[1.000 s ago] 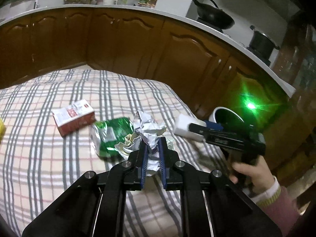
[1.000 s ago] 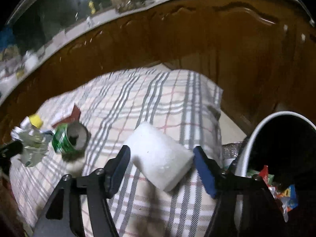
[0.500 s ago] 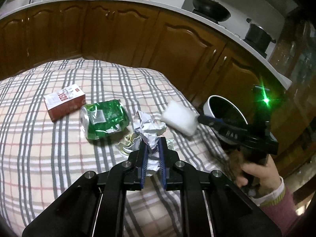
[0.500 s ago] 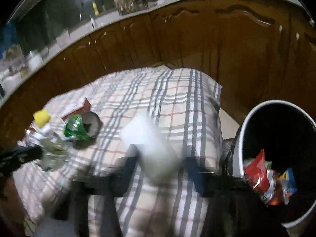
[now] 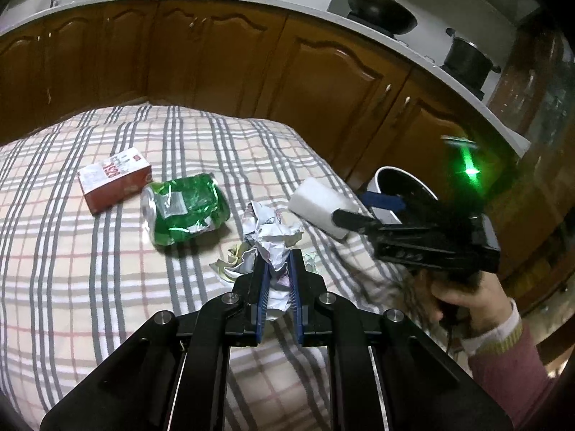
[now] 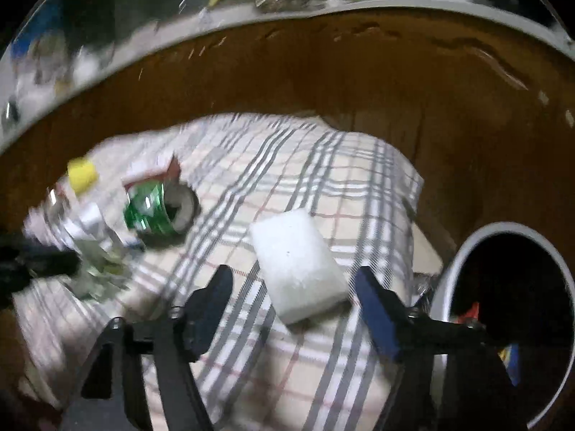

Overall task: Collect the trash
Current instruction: 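Grasp the crumpled foil with the left tool while the right tool grasps the white foam block, then carry the foil and foam block over the white bowl and release them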

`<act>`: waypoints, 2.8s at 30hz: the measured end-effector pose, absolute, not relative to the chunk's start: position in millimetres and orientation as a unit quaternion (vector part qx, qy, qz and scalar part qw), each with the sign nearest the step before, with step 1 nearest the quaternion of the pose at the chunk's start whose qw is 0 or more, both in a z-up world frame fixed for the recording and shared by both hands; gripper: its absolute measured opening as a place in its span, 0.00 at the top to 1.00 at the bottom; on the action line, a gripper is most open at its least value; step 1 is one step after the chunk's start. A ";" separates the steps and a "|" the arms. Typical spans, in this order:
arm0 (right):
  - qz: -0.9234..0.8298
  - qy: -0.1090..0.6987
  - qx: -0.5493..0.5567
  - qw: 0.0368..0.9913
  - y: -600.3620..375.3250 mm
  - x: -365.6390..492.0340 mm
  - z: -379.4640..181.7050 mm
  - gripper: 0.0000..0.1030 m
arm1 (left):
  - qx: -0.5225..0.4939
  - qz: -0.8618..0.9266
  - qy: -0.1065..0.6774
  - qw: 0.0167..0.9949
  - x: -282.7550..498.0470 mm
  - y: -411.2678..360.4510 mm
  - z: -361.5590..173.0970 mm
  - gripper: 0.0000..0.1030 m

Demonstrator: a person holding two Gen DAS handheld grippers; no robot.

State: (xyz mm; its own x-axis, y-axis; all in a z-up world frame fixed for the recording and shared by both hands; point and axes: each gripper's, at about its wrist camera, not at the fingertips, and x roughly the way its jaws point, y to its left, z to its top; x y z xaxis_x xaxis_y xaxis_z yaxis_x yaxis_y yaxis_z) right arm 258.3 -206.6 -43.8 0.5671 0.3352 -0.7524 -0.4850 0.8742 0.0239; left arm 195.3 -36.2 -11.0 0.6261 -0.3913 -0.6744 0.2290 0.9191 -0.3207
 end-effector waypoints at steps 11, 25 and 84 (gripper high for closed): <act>0.214 0.416 -0.049 0.882 -221.1 263.1 -53.5 0.52 | -0.103 -0.180 0.400 0.893 199.3 -45.2 -14.1 0.90; 0.143 0.350 0.095 0.921 -326.0 192.3 -11.9 0.52 | -0.074 -0.255 0.385 0.884 222.4 -129.5 7.0 0.90; 0.062 0.320 0.154 0.933 -398.5 187.0 -19.6 0.22 | -0.052 -0.267 0.399 0.876 258.1 -201.8 -1.6 0.48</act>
